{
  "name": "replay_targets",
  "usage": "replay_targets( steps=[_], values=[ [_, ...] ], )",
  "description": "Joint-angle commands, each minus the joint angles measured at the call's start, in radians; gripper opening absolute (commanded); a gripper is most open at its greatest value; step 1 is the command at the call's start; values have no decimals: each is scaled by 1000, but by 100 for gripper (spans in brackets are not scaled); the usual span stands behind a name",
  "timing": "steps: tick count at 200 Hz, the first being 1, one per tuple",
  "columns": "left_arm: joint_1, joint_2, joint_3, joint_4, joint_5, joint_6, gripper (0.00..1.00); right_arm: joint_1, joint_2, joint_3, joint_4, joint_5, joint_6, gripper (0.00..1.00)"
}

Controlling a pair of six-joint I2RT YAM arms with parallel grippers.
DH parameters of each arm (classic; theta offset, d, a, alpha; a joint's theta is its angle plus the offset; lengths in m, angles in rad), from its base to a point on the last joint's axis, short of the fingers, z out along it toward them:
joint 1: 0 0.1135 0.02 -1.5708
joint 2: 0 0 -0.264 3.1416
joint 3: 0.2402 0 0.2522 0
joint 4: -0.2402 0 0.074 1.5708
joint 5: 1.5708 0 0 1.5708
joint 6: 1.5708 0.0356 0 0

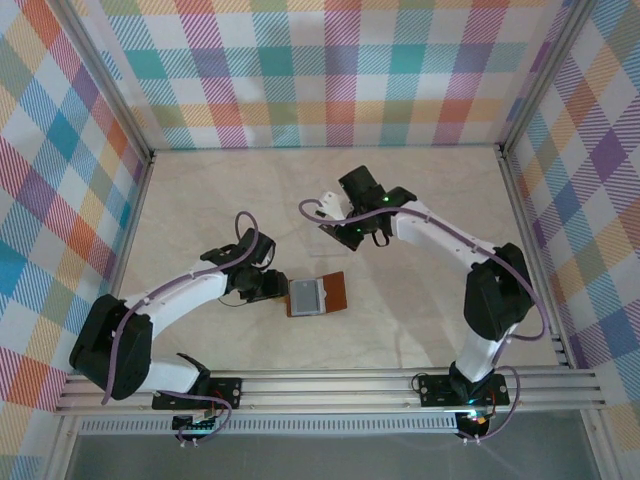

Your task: Take the credit cards out of the card holder

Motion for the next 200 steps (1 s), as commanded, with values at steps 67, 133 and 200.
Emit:
replay_targets(
  steps=[67, 133, 200],
  values=[
    [21, -36, 26, -66, 3, 9, 52, -4, 237, 311, -301, 16, -405, 0],
    [24, -43, 35, -107, -8, 20, 52, -4, 400, 493, -388, 22, -459, 0],
    [30, -39, 33, -115, -17, 24, 52, -1, 480, 556, -512, -21, -480, 0]
  ],
)
